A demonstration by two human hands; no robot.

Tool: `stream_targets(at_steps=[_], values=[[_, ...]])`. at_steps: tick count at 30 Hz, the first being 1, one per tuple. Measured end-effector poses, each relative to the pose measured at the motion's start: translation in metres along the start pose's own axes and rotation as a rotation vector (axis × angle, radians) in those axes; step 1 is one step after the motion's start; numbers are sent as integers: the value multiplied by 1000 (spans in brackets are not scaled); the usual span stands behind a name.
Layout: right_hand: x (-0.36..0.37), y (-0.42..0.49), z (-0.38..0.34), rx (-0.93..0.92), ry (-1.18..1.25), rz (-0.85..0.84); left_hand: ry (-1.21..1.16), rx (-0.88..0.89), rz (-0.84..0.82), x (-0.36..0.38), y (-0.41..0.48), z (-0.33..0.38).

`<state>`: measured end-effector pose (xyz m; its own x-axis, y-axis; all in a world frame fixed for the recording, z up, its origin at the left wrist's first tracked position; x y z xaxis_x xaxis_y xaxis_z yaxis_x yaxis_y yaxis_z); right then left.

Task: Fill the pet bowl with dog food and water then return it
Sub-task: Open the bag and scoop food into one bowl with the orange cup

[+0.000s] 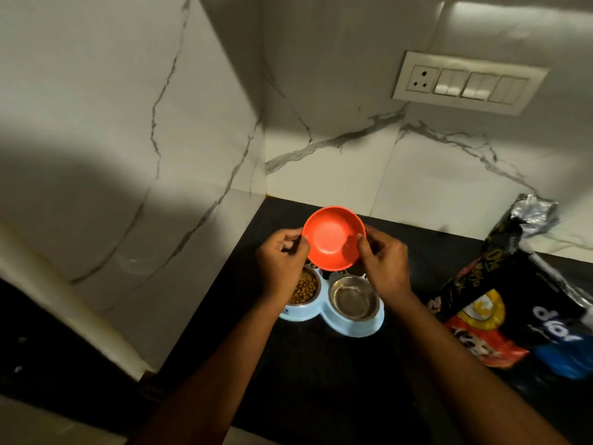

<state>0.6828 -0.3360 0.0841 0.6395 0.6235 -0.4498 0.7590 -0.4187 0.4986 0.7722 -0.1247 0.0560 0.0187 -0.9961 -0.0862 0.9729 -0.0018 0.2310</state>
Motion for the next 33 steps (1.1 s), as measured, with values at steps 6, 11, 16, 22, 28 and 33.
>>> stream_targets(at_steps=[6, 11, 16, 22, 28, 33], values=[[-91, 43, -41, -36, 19, 68, -203, 46, -121, 40, 9, 105], [-163, 58, -67, -2, 65, 132, -258, 90, -204, 85, 0, 170], [-234, 61, -68, 75, 51, 174, -240, 130, -269, 137, -20, 210], [-311, 47, -32, 164, -79, 180, -82, 231, -387, 215, -49, 239], [-347, 20, 15, 267, -224, 115, 290, 322, -566, 288, -86, 227], [-330, 5, 65, 330, -243, -7, 899, 451, -541, 315, -103, 213]])
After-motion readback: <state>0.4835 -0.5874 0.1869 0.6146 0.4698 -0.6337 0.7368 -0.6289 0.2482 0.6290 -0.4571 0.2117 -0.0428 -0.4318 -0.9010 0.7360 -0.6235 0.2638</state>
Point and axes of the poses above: each hand's wrist, its own y-axis towards the middle knuckle, its own x-axis out of the palm, z = x × y, the point moved 9 cm from there along y, towards the middle knuckle, and after that the axes turned 5 degrees about -x, right-handed, at the moved point
